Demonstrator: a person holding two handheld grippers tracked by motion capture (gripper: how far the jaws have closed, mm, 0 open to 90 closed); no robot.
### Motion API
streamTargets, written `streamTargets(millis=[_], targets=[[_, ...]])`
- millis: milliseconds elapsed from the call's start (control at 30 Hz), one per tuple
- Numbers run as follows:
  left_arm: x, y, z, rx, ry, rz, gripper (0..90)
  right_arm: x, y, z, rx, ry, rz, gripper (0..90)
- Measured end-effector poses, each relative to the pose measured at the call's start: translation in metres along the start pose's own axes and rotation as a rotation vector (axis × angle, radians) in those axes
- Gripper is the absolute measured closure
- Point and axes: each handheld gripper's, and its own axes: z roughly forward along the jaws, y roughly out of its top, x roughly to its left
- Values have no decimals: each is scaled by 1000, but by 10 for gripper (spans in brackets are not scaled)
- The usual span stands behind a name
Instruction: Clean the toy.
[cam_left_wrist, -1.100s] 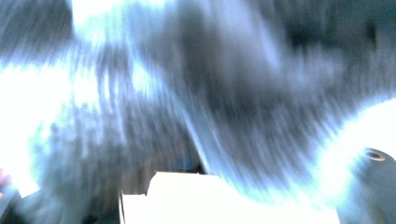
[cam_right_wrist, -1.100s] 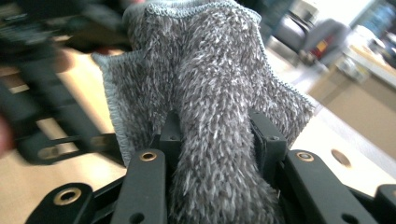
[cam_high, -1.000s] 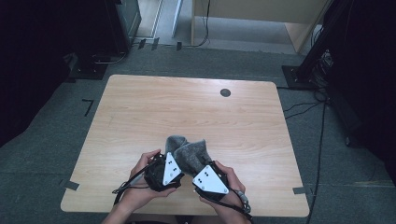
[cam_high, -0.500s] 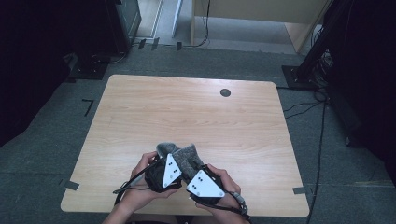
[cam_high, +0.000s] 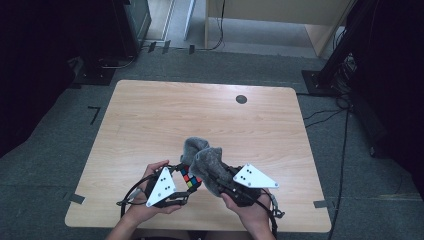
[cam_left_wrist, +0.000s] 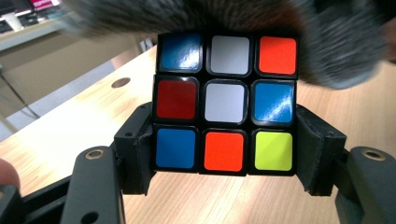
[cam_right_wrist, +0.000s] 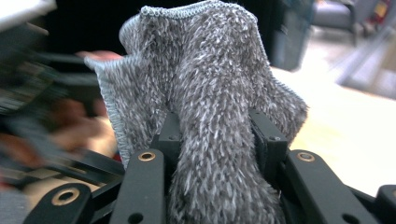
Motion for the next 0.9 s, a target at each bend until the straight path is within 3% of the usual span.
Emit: streamTargets(millis=[67, 133, 233, 300, 367, 433, 500, 533, 600, 633, 733, 800, 833, 900], targets=[[1, 0, 0, -11, -6, -11, 343, -10, -5, 1, 60, -58, 19, 640], [1, 1, 1, 2, 9, -7, 343, -15, -6, -2, 53, -63, 46, 640], [-2, -2, 6, 38, 23, 11, 343, -7, 2, -8, -34, 28, 50, 637], [-2, -2, 6, 29, 17, 6, 343, 5, 6, -8, -57, 89, 22, 636], [-2, 0, 4, 29, 24, 5, 343, 10, 5, -5, -35, 65, -27, 636], [0, 0, 3, 25, 28, -4, 343, 2, 1, -2, -2, 25, 15, 638], [2, 0, 1, 14, 22, -17, 343, -10, -6, 1, 63, -49, 47, 640], [3, 0, 1, 13, 22, -18, 343, -16, -8, 0, 65, -54, 79, 640], [1, 0, 3, 22, 19, -10, 343, -19, -7, -5, 19, -11, 129, 639], [0, -1, 4, 29, 17, -4, 343, -16, -4, -6, -10, 23, 132, 638], [-4, 0, 7, 33, 6, 6, 343, 0, 5, -7, -40, 91, 81, 634], [-4, 1, 6, 31, 7, 8, 343, 3, 3, -4, -24, 77, 58, 634], [-3, 1, 3, 26, 2, 4, 343, -1, 1, -3, -19, 75, 82, 635], [1, 1, 0, 5, -1, -14, 343, -12, -6, 1, 34, 8, 105, 638]])
